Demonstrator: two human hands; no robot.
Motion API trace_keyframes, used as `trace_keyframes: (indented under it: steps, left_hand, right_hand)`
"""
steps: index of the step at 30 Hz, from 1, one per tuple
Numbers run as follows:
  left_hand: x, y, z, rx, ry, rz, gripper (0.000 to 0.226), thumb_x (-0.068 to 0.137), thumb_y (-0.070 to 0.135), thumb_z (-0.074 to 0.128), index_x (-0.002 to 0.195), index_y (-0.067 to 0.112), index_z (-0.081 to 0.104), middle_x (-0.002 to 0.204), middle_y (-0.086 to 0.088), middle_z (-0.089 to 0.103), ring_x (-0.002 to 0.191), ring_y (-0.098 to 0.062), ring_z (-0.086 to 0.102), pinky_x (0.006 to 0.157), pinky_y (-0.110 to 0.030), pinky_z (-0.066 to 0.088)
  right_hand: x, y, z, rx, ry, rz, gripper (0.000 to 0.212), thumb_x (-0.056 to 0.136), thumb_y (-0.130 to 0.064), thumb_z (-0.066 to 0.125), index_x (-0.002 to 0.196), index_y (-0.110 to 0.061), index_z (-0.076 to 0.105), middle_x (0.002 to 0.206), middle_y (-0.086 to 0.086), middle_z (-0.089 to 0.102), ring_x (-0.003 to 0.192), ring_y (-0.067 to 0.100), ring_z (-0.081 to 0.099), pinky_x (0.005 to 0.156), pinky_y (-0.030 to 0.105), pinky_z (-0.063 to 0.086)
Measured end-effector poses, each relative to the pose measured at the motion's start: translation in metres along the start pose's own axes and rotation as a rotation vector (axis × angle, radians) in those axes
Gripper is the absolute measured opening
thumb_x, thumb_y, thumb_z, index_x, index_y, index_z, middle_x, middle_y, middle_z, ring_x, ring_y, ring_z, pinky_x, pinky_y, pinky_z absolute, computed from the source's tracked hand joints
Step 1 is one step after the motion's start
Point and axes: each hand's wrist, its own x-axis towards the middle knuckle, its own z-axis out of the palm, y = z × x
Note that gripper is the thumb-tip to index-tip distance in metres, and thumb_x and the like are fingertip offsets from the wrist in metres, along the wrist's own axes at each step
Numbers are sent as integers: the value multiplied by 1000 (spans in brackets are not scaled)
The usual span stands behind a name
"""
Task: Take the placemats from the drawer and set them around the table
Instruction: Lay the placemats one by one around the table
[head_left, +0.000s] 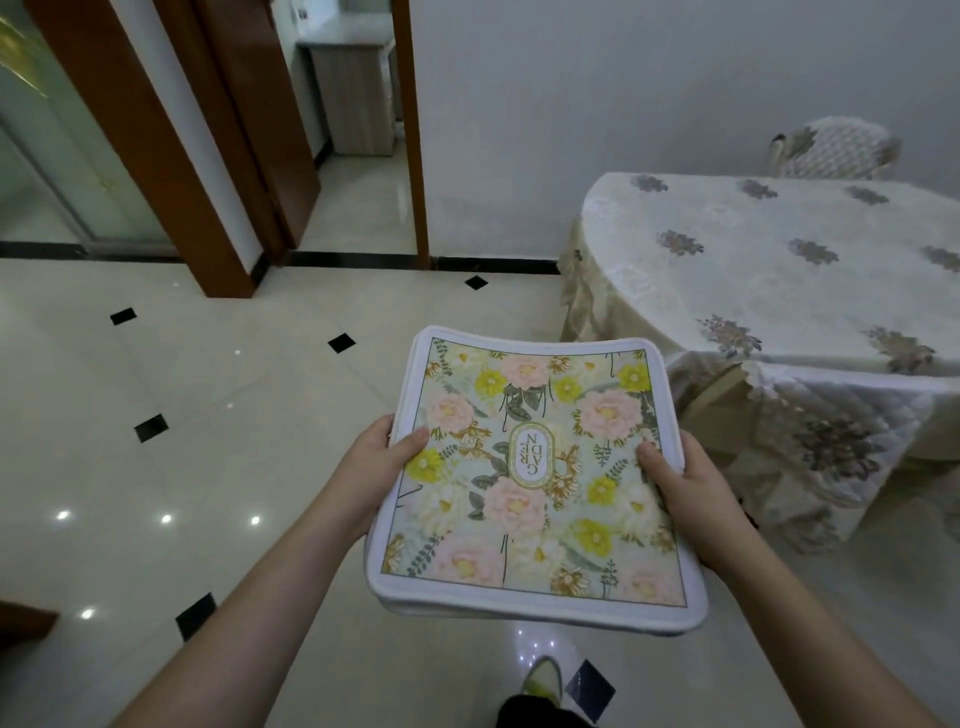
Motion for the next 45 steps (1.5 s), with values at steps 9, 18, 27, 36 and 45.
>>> trace_keyframes:
  steps: [9,18,27,36,45]
  left_hand:
    - [108,55,46,57,20,-25,22,97,24,62,117,14,61,104,-16,74,92,-40,72,81,-54,59]
    - [206,83,34,41,116,-34,20,97,29,63,113,17,63,102,-17,74,91,-41,71,82,-59,58]
    - [336,117,-29,36,25,-2,26,94,28,67,117,18,62,108,-15,73,95,-38,71,86,-60,56]
    - [463,160,-61,139,-36,8,27,96,30,63,120,19,60,110,-7,71,96,-25,71,75,-39,60]
    - [589,199,24,200,-141,-32,27,97,29,63,121,19,58,113,-8,70,100,-30,69,91,-54,55]
  right_hand:
    - [133,-15,-28,-15,-53,32,28,96,-40,57,121,-32,49,105,-5,70,87,16,72,79,45,59]
    - [239,-63,4,30,-69,9,27,96,-34,59,120,-24,51,104,1,71,81,17,73,64,31,59]
    - [352,-102,79,41,-75,44,23,95,-39,60,116,-31,57,98,-2,76,80,21,75,78,50,60]
    - [431,-134,129,85,11,48,26,95,-38,60,121,-35,55,103,-5,74,84,18,74,79,47,60]
    - [537,-130,84,128,143,78,32,97,-36,57,127,-27,51,106,-4,71,76,9,73,59,25,57]
